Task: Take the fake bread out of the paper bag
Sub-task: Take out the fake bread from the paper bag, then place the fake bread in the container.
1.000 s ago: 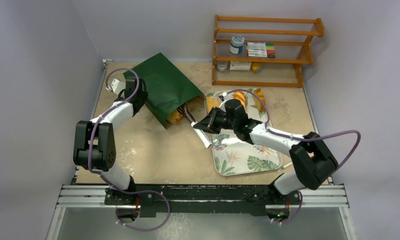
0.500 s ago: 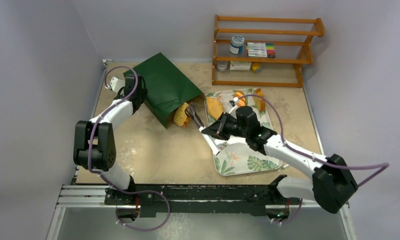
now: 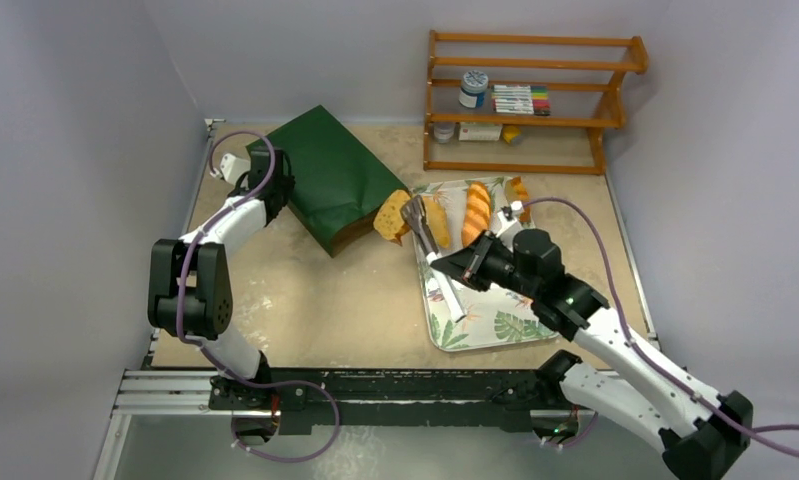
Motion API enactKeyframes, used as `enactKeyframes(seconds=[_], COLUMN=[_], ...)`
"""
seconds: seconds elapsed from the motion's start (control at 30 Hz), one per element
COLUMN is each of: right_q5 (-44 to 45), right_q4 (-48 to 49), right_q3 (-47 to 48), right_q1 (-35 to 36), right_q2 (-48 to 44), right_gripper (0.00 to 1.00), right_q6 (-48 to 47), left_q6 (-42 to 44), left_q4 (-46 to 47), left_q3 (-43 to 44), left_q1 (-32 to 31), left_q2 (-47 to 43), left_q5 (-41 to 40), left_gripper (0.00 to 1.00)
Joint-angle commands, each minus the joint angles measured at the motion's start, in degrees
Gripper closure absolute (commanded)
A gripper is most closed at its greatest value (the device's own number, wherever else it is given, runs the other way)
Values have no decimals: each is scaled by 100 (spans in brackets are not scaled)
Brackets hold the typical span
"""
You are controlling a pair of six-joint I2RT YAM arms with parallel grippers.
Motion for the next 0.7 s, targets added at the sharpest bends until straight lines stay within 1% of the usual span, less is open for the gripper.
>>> enactKeyframes(seconds=[0.0, 0.17, 0.4, 0.57, 0.67], right_q5=[693, 1611, 2765, 3456, 3838], right_q4=[-577, -1456, -2266, -2614, -3011], right_q3=[181, 391, 850, 1324, 1670], right_q1=[17, 16, 17, 18, 15], right_q2=[-729, -1262, -1344, -943, -579], right_gripper=[100, 100, 100, 100, 100], right_q6=[226, 269, 210, -93, -241], left_q6=[86, 129, 143, 150, 135], left_q4=[26, 59, 151, 224, 276], left_q3=[232, 203, 210, 184, 141], left_q1=[-3, -2, -2, -2, -2], left_q2=[-97, -109, -37, 37, 65], left_q5=[-17, 54, 199, 286, 332], left_gripper=[79, 79, 79, 79, 79])
